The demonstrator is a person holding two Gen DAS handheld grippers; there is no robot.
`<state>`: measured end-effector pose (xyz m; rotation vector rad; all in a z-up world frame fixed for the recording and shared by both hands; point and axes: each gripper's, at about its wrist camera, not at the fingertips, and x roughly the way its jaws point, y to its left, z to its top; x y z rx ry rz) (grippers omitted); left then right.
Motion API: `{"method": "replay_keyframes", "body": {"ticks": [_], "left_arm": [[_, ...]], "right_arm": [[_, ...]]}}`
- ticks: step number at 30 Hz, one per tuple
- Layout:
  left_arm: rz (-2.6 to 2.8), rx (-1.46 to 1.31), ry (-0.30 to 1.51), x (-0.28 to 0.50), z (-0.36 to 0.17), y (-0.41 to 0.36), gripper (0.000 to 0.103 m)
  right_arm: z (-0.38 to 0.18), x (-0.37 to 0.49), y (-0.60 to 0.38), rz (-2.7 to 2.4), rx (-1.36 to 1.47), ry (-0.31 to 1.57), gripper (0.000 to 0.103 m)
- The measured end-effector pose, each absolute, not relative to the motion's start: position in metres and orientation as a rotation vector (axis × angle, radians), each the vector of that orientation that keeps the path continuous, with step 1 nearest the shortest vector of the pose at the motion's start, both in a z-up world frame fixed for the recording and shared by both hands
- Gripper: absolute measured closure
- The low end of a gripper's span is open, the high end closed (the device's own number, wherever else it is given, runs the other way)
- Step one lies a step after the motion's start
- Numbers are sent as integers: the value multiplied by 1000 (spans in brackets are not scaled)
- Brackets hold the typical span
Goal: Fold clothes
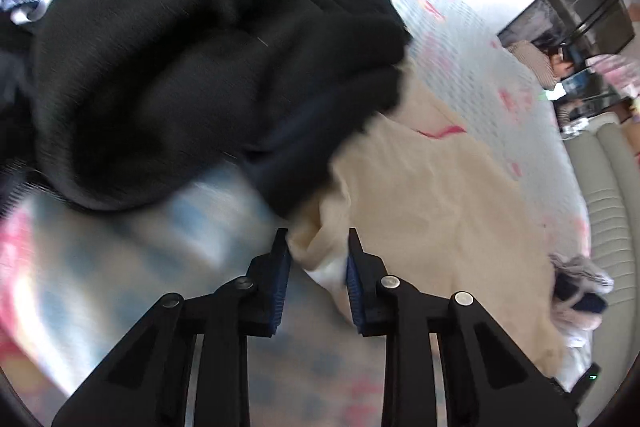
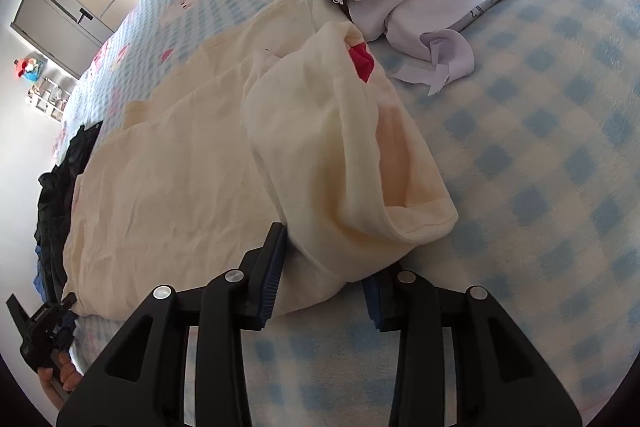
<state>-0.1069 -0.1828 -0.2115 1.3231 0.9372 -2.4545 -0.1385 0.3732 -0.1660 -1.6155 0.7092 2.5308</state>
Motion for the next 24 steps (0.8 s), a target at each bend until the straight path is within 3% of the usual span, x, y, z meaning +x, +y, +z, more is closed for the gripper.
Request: {"method": "replay_keyframes", "body": {"ticks": [3, 4, 8, 12, 15, 19, 21, 22, 23, 24], "left_arm": [[-2470, 1354, 1106, -98, -217, -190, 71], [-2490, 1354, 1188, -97, -219, -190, 61], [-2559, 1322, 1422, -98, -229, -184, 40], [-2558, 1325, 1427, -116, -238, -178, 39], [-2540, 1297, 1364, -130, -237, -178, 40], [-2502, 1319, 1317, -140, -248, -172, 39], [-2507, 1332, 1253, -145, -248, -166, 44], [-2519, 1330, 1211, -146, -246, -164, 55], [-2541, 1322, 1199, -146, -242, -162, 63], [-2565, 1313, 1191, -145, -238, -161, 78]], "right_arm": [[-172, -140, 373, 2530, -1627, 721, 63], [-174, -140, 373, 2529, -1631, 725, 61], [-182, -145, 369, 2539, -1638, 725, 48], [-180, -149, 368, 2524, -1608, 779, 46], [-175, -145, 373, 2531, -1556, 866, 54], [-183, -149, 374, 2535, -1598, 859, 53], [-188, -155, 374, 2539, -1614, 847, 50], [-190, -157, 375, 2538, -1614, 851, 51], [-188, -157, 375, 2535, -1607, 854, 57], [-184, -156, 373, 2538, -1594, 851, 72]]}}
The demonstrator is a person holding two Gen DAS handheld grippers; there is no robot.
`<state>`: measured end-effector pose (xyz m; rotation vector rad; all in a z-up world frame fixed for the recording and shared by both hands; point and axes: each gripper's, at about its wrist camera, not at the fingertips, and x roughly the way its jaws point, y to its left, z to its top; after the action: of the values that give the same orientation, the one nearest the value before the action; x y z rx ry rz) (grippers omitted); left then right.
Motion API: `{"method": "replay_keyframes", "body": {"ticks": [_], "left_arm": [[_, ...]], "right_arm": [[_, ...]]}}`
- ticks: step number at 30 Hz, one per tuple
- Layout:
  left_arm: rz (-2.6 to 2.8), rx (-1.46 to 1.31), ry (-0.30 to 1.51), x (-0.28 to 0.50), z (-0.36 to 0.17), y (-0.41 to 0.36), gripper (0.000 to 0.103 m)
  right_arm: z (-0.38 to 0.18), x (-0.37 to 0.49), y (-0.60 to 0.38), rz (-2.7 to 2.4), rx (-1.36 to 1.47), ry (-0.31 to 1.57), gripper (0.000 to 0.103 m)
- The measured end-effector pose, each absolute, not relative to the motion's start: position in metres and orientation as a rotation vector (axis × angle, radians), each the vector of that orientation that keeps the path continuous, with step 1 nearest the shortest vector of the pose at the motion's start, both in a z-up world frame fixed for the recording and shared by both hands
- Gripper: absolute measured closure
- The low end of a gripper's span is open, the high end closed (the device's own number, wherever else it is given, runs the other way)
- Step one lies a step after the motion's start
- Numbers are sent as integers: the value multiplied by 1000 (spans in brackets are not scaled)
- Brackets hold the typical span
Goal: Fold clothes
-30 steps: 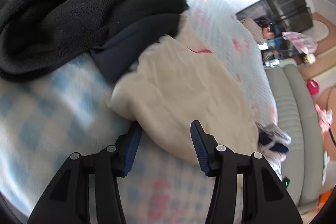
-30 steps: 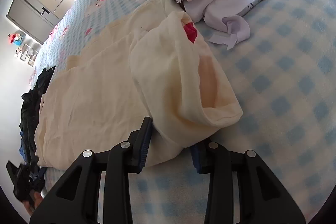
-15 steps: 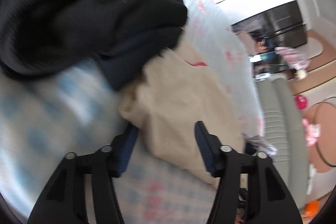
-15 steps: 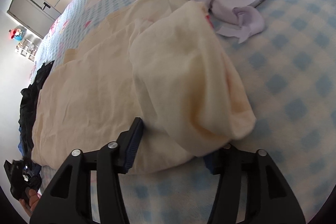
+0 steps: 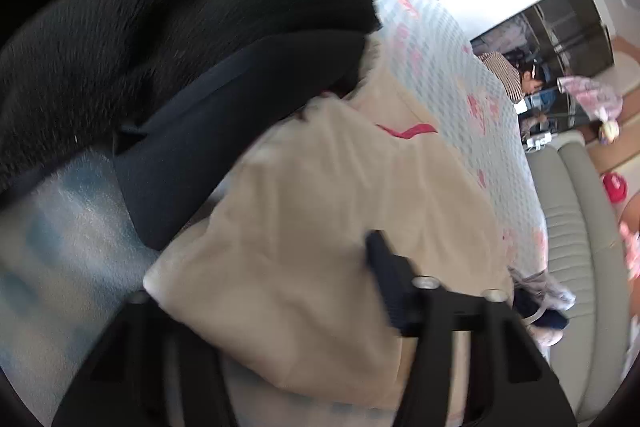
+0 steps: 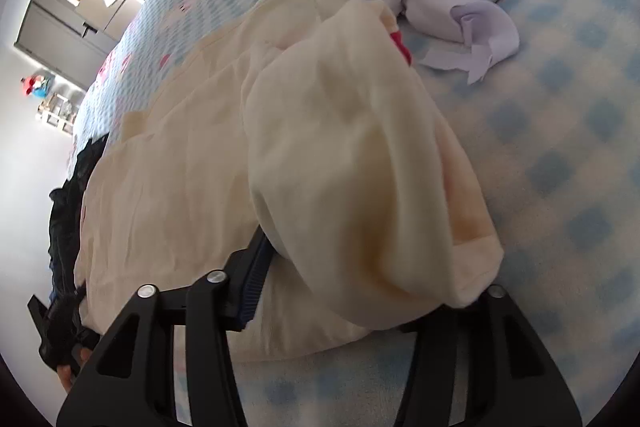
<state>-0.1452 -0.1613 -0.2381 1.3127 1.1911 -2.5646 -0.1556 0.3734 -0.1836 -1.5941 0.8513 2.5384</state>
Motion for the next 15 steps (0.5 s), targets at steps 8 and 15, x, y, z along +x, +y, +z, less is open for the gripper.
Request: {"method": "replay_keyframes", "body": {"ticks": [8, 15], "left_arm": [[-2542, 1371, 1332, -162, -252, -167, 77], [-2671, 1275, 1217, -157, -208, -151, 92]], "right_arm": [[-178, -174, 361, 2559, -1586, 781, 52], [-140, -155, 353, 2592, -1413, 589, 96]]}}
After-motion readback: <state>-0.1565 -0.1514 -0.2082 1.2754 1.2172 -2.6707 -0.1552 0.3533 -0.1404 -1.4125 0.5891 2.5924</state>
